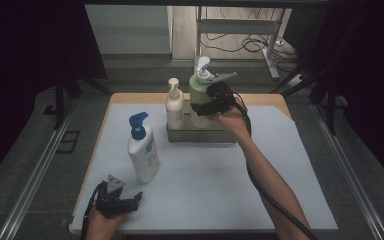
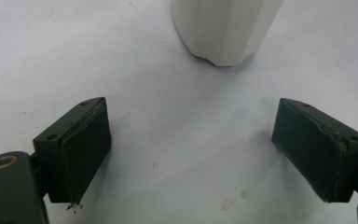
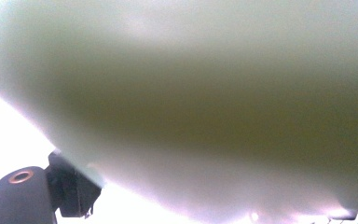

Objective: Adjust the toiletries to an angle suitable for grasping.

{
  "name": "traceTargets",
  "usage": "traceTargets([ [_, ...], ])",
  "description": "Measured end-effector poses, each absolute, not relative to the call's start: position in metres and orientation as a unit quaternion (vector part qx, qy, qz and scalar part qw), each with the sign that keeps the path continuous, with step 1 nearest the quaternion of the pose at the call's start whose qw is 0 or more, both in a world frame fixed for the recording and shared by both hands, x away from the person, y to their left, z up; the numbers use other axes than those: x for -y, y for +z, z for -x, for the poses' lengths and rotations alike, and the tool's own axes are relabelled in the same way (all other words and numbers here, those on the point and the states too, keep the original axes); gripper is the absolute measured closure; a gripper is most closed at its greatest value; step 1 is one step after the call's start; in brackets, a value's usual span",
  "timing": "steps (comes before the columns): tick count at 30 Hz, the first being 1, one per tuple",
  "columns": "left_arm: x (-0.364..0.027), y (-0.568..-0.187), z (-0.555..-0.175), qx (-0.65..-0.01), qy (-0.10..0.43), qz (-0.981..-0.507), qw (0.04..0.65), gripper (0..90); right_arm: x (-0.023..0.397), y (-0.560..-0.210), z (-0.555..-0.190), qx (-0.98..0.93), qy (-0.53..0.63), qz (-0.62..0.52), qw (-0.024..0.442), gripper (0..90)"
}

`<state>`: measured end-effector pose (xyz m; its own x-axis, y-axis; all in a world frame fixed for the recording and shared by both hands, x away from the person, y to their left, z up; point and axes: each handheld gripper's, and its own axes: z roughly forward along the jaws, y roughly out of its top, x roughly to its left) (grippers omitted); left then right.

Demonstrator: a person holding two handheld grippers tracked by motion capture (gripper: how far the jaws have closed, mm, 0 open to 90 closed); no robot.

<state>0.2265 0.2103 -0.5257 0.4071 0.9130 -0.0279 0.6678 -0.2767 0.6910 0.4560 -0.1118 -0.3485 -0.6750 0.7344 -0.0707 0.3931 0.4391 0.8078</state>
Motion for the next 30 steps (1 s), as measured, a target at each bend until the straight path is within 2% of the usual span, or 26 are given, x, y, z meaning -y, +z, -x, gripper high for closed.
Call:
traceTargets([
  [30, -0.21, -0.526, -0.226, -0.51, 0.192, -0.776, 0.319, 11.3, 0.104, -0.386, -0.471, -0.834, 0.383, -0.343, 0.201, 12.9],
])
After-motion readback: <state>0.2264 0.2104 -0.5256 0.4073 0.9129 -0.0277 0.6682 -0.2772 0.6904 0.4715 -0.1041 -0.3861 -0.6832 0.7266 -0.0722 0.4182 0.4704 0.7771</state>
